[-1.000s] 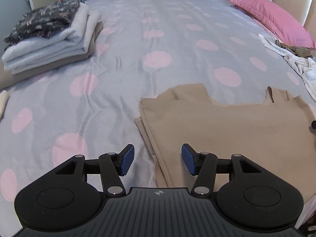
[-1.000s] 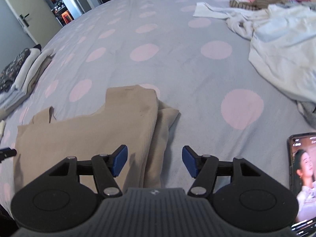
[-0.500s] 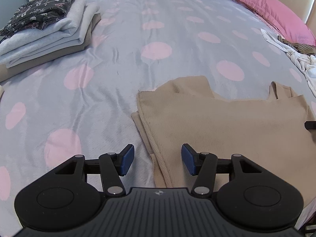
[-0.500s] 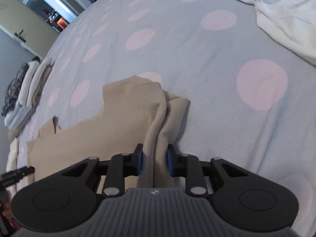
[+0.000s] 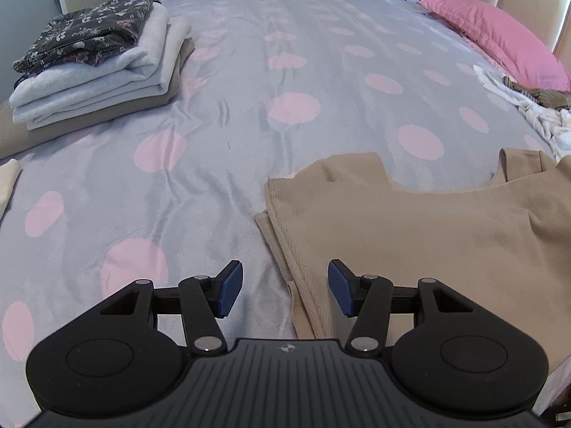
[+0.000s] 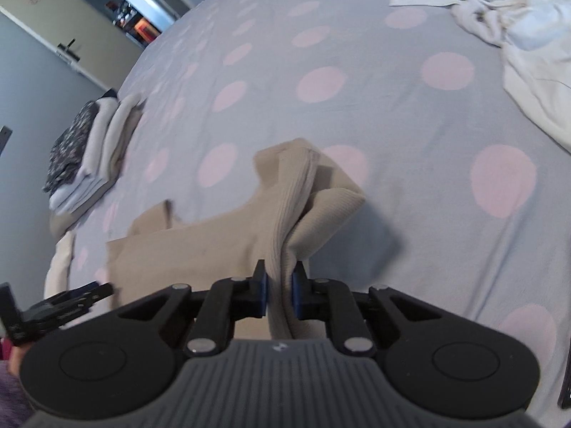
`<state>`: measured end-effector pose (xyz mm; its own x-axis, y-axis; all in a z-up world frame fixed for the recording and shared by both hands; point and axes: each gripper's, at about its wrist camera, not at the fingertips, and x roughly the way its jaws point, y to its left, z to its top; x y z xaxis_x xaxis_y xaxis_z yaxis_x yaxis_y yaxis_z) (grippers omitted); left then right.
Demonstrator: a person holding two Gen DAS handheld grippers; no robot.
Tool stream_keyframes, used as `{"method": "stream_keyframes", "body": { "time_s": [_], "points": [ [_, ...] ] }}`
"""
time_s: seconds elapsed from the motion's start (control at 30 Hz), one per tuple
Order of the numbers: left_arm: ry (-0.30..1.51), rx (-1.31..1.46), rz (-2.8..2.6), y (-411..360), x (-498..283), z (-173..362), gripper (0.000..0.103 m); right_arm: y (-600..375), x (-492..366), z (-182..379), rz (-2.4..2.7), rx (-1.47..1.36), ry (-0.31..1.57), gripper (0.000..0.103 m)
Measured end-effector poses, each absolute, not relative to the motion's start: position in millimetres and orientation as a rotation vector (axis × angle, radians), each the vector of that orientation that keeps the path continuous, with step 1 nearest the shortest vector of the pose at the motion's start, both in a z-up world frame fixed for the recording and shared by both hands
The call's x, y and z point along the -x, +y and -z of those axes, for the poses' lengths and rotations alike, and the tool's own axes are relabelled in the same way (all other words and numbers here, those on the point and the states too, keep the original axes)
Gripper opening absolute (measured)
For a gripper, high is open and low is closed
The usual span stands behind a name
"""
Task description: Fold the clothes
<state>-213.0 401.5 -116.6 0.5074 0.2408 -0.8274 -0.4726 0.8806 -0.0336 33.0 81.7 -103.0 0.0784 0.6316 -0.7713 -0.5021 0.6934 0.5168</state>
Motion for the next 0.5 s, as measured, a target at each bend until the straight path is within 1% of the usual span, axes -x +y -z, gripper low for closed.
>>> {"method": "stream_keyframes", "body": {
  "time_s": [0.3, 0.5],
  "points": [
    [0.884, 0.286, -0.414, 403, 220, 102, 0.051, 145, -4, 45, -0.965, -0.156, 1.288, 0.015],
    [0.893, 0.291, -0.445, 410, 226, 100, 0.051, 199, 21, 32, -1.012, -0.173, 1.288, 0.015]
  ]
}}
